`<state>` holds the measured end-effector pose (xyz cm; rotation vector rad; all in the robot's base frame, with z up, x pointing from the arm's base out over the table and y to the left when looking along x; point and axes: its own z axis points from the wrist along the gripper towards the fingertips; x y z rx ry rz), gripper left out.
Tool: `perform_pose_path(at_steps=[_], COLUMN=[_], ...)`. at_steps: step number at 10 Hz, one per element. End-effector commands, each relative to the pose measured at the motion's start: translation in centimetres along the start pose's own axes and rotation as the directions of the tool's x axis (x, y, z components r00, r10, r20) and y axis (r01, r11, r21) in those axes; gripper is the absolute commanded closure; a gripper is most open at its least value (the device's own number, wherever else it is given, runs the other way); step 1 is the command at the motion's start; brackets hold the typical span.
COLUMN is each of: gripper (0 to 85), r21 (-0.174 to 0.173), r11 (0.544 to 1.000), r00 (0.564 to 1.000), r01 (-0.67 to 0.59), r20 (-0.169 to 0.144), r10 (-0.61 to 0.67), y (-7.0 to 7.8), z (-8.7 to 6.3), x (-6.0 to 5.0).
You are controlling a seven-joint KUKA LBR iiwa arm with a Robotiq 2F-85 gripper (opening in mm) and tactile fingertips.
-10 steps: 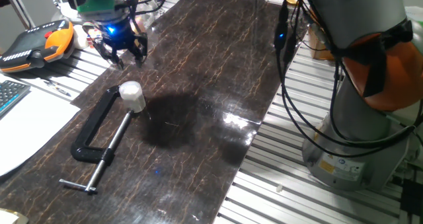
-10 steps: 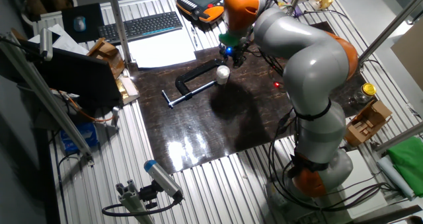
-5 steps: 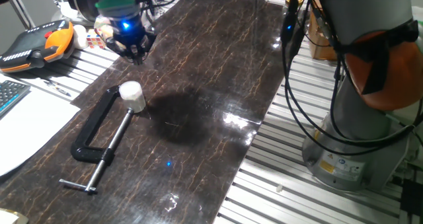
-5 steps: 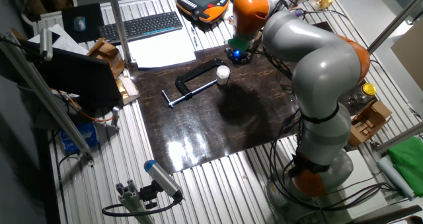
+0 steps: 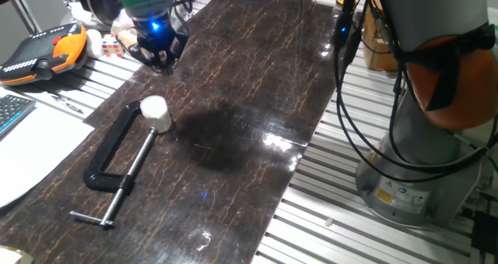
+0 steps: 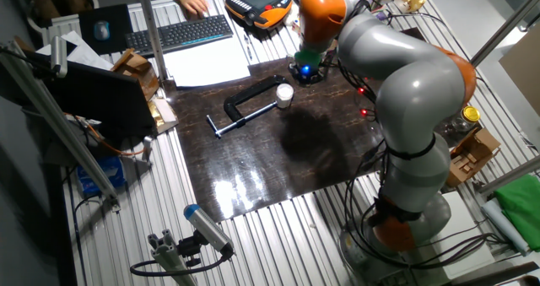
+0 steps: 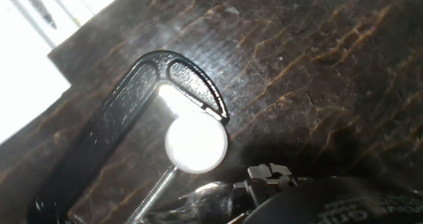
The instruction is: Screw the lid onto the jar
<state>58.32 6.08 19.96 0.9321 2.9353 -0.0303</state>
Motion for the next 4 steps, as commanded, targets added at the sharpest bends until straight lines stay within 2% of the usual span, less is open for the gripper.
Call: perform_pose_path(at_steps=[1, 4], gripper=[84.3, 84.3], r21=[-0.042, -0.043], r11=[0.766, 0.757], r00=[0.767, 0.758], r01=[0.641, 0.652], r20=[0.020, 0.028], r10=[-0.641, -0.651], y=[0.00, 0.01], z=[0.00, -0.02], x=[0.02, 0.06])
